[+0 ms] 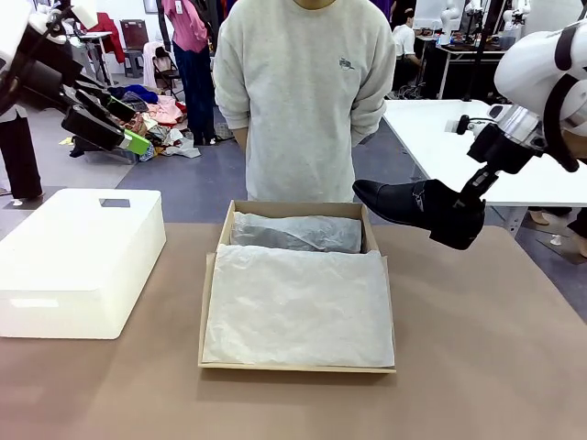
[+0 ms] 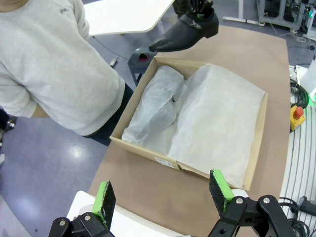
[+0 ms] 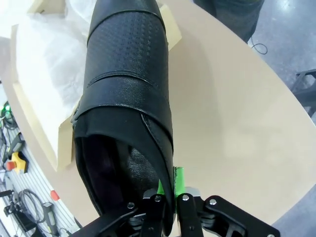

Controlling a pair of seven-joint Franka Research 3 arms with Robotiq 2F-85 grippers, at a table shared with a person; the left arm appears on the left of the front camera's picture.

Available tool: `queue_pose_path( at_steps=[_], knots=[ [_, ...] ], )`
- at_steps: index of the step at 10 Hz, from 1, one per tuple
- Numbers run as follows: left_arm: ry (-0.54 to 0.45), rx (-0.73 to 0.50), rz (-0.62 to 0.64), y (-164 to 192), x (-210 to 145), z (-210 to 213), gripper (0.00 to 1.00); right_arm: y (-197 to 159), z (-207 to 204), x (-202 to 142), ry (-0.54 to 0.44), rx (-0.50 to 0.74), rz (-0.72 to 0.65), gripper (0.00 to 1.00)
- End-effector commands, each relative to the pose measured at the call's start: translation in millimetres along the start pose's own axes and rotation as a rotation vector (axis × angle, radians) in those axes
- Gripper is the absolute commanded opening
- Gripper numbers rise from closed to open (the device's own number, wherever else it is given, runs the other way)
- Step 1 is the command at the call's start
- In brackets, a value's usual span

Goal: Pack the shoes into the box.
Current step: Place the other shoe of the Shoes into the Shoes Box.

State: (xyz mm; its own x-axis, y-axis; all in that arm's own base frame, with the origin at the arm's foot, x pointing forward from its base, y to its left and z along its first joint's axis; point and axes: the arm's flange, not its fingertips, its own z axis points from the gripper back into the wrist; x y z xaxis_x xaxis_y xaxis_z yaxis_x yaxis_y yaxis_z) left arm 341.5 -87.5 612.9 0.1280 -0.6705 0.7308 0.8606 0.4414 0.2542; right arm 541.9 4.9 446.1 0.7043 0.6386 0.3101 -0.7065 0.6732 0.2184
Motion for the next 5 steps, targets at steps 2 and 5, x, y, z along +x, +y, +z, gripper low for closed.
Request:
queue_pose_path(
  at_steps=[2, 5],
  knots=[
    [-0.009, -0.012, -0.012, 1, -2, 0, 1.0, 44, 36, 14, -0.039, -0.045, -0.121, 0.0],
    [-0.009, -0.012, -0.012, 1, -2, 0, 1.0, 84, 41, 25, -0.059, -0.151, -0.378, 0.0]
  ],
)
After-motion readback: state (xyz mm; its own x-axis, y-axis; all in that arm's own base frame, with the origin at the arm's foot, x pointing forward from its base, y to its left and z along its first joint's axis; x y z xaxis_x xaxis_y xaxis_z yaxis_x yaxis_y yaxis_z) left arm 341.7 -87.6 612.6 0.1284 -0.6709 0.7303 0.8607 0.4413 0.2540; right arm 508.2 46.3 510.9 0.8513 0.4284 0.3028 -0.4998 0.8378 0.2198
